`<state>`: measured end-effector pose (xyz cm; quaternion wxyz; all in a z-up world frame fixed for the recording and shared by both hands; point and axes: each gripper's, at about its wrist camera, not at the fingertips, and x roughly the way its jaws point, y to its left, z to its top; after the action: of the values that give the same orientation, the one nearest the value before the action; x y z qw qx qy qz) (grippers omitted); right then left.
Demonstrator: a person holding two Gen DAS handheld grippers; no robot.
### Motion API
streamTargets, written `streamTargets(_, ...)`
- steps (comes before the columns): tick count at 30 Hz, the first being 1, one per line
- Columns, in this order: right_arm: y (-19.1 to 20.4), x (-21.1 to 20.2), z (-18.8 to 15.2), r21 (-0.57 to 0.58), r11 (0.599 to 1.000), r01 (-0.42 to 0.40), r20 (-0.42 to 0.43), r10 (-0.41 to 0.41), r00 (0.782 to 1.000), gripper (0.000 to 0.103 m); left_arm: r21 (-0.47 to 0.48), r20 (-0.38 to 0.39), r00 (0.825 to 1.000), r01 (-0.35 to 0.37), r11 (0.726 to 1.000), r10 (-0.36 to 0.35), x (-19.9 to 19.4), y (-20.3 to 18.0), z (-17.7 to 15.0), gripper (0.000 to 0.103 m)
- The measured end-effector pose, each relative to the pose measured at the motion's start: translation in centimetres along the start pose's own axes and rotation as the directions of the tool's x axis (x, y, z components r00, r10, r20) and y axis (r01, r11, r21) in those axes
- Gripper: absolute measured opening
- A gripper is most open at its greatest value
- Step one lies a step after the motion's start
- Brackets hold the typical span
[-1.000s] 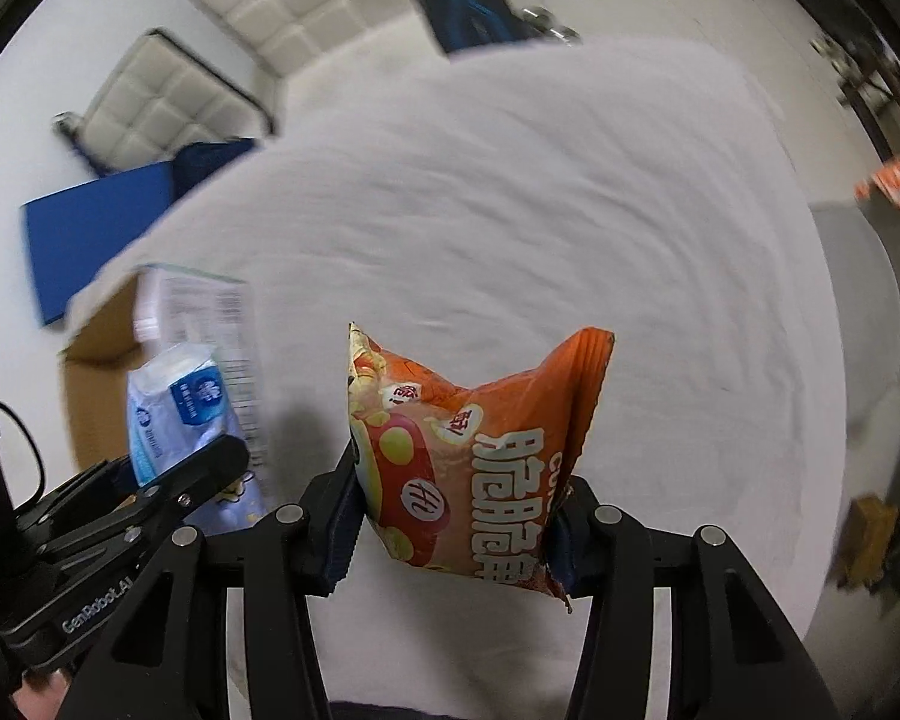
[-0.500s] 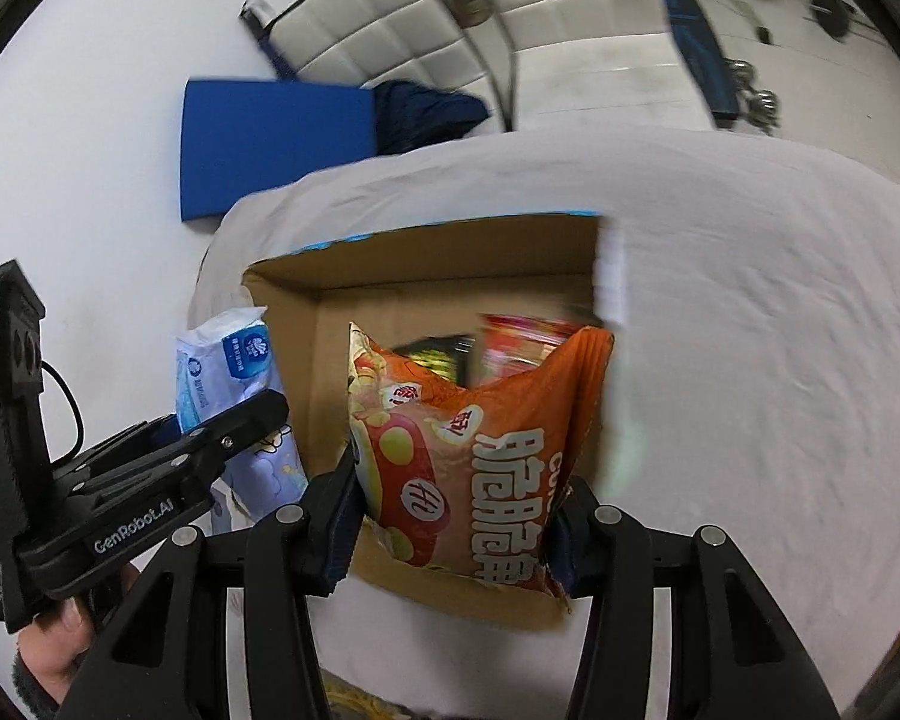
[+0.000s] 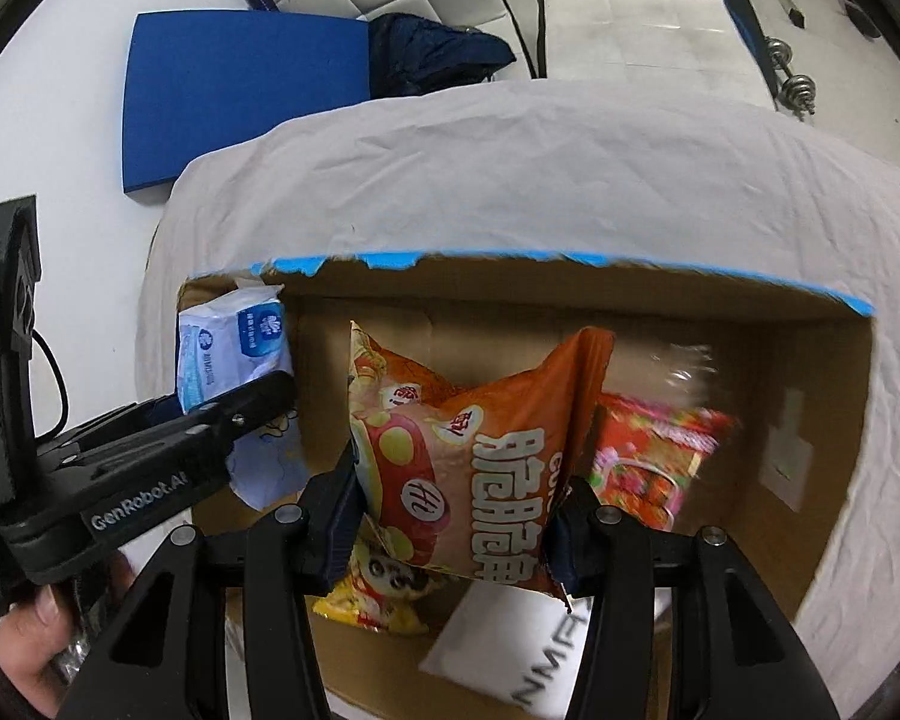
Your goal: Organize soft objects
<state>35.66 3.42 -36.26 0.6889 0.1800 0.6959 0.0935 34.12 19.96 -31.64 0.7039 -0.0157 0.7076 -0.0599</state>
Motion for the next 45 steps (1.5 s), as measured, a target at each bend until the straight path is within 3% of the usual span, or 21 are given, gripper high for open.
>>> streamTargets(2, 0.1, 0.1, 0.2, 0.001, 1.000, 0.013, 0.015, -0.013, 1.000, 0.060, 0.002, -0.003, 0.998, -0.060, 0.998, 0.060, 0.3, -0.6, 0.6, 0.052)
streamTargets(3, 0.1, 0.2, 0.3, -0.003, 1.000, 0.017, 0.022, -0.017, 1.000, 0.079, 0.008, -0.001, 0.998, -0.067, 0.998, 0.067, 0.0, -0.3, 0.7, 0.052)
streamTargets(4, 0.1, 0.1, 0.3, -0.003, 1.000, 0.023, 0.032, -0.023, 0.999, 0.092, 0.014, -0.001, 0.999, -0.052, 0.999, 0.052, 0.0, -0.5, 0.7, 0.053)
streamTargets(6, -0.3, -0.2, 0.4, 0.007, 1.000, 0.024, 0.042, -0.024, 0.999, 0.099, -0.001, 0.001, 0.999, -0.041, 0.999, 0.041, -0.1, -0.2, 0.9, 0.059)
streamTargets(9, -0.6, -0.9, 0.2, 0.014, 0.999, 0.043, 0.046, -0.044, 0.998, 0.099, -0.016, 0.012, 1.000, -0.019, 1.000, 0.019, -0.3, 0.5, 0.9, 0.068)
streamTargets(15, -1.1, -3.3, -1.2, 0.009, 0.991, 0.135, 0.074, -0.135, 0.988, 0.103, -0.006, 0.061, 0.998, -0.018, 1.000, 0.019, -1.0, 0.2, 0.4, 0.099)
streamTargets(28, -2.5, -6.8, -8.2, 0.017, 0.952, 0.305, 0.119, -0.305, 0.945, 0.103, 0.026, 0.181, 0.983, -0.032, 0.999, 0.026, -4.9, -1.3, -5.9, 0.100)
streamTargets(34, -2.5, -8.6, -11.6, 0.024, 0.949, 0.315, 0.166, -0.315, 0.935, 0.103, 0.034, 0.215, 0.976, -0.046, 0.998, 0.037, -6.3, -2.3, -9.6, 0.100)
streamTargets(45, -2.3, -11.8, -15.4, 0.037, 0.946, 0.323, 0.210, -0.324, 0.923, 0.103, 0.055, 0.291, 0.954, -0.097, 0.994, 0.077, -8.9, -4.1, -13.2, 0.100)
